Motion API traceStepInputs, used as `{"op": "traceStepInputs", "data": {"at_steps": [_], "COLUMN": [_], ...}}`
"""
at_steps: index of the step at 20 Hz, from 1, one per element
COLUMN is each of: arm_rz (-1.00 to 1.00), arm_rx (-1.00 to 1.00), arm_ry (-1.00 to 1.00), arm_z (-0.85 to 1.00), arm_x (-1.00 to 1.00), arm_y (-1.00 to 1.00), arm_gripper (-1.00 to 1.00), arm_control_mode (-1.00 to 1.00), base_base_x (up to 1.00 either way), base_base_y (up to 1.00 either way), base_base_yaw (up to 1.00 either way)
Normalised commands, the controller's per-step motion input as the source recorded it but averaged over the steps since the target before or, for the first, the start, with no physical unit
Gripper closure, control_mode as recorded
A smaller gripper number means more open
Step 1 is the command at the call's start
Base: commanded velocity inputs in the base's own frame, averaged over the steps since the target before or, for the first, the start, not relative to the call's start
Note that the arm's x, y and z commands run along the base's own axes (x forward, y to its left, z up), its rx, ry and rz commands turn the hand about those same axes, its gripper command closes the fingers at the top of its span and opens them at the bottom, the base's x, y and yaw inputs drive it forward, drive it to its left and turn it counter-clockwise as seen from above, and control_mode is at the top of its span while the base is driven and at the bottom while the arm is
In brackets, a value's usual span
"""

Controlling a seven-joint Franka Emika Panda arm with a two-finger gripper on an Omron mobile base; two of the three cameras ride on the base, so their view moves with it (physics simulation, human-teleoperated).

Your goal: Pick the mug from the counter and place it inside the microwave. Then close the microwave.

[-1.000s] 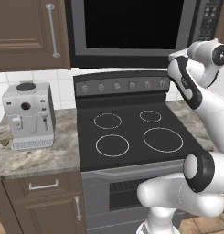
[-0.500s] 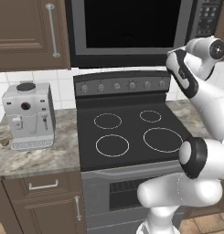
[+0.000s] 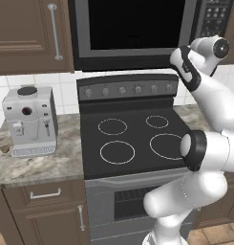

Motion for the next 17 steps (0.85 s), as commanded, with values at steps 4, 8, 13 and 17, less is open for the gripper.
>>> {"op": "traceStepInputs", "data": {"at_steps": [4,8,13,17], "arm_rz": [0.00,0.00,0.00,0.00], "arm_rx": [0.00,0.00,0.00,0.00], "arm_ry": [0.00,0.00,0.00,0.00], "arm_z": [0.00,0.00,0.00,0.00], "arm_x": [0.41,0.42,0.41,0.40], "arm_y": [0.00,0.00,0.00,0.00], "arm_gripper": [-1.00,-1.00,-1.00,-1.00], "arm_control_mode": [-1.00,-1.00,-1.00,-1.00], "base_base_x": [0.00,0.00,0.00,0.00], "base_base_y": [0.00,0.00,0.00,0.00], "base_base_yaw": [0.00,0.00,0.00,0.00]}}
